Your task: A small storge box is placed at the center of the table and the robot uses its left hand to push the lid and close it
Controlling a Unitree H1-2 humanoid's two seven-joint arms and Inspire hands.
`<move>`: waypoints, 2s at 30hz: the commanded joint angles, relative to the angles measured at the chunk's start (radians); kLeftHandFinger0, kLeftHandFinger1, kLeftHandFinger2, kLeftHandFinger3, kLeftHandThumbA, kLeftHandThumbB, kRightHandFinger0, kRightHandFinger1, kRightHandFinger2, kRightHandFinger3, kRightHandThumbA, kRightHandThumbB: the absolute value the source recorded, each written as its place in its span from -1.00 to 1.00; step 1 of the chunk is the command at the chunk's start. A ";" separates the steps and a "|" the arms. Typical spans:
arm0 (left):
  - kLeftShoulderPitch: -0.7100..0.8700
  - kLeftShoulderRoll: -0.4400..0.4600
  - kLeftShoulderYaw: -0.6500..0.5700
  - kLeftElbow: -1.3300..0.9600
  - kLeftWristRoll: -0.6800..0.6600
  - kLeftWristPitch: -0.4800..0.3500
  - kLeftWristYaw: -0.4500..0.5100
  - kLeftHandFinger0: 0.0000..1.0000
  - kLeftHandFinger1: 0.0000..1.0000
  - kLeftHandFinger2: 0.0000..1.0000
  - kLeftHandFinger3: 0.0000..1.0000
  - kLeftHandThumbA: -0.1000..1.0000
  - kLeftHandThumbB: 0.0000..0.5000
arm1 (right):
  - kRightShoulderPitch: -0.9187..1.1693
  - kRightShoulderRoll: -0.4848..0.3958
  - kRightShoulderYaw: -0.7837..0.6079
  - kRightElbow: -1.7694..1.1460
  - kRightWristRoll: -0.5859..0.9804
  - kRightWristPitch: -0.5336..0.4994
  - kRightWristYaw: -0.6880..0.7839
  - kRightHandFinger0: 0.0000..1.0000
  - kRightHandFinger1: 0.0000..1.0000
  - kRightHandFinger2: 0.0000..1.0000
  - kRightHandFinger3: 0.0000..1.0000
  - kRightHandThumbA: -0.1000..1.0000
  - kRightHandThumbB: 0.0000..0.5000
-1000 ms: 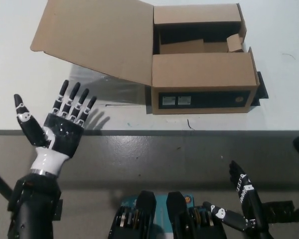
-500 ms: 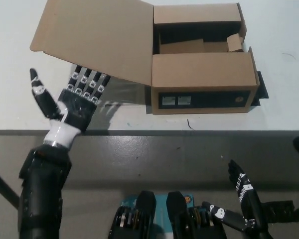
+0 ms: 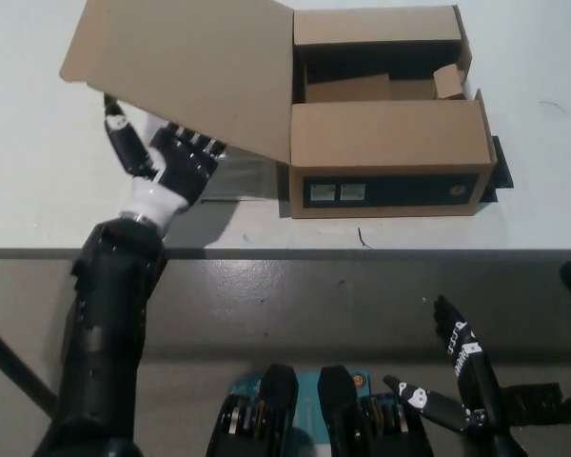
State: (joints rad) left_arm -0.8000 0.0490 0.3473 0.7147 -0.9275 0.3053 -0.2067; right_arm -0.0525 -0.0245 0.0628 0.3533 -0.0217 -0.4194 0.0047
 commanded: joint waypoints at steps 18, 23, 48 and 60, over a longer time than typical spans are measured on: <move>-0.211 0.028 -0.349 -0.173 0.452 -0.093 -0.022 1.00 1.00 1.00 1.00 1.00 0.58 | -0.017 -0.003 0.012 -0.021 -0.001 -0.051 0.011 1.00 1.00 1.00 1.00 1.00 0.50; -0.217 0.035 -0.522 -0.166 0.639 -0.171 -0.027 1.00 1.00 1.00 1.00 1.00 0.64 | -0.010 -0.013 0.028 -0.022 -0.023 -0.051 0.002 1.00 1.00 1.00 1.00 1.00 0.48; 0.039 0.093 -0.729 -0.477 0.824 -0.281 -0.094 1.00 1.00 1.00 1.00 1.00 0.63 | -0.017 -0.027 0.038 -0.041 -0.009 -0.051 0.011 1.00 1.00 1.00 1.00 1.00 0.45; 0.491 0.175 -0.698 -1.077 0.856 -0.350 -0.079 1.00 1.00 1.00 1.00 1.00 0.69 | -0.021 -0.034 0.039 -0.033 -0.024 -0.051 0.000 1.00 1.00 1.00 1.00 1.00 0.39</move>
State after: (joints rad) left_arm -0.4511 0.1520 -0.3764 -0.0603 -0.1331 0.0337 -0.2667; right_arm -0.0533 -0.0445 0.0979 0.3456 -0.0349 -0.4199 0.0059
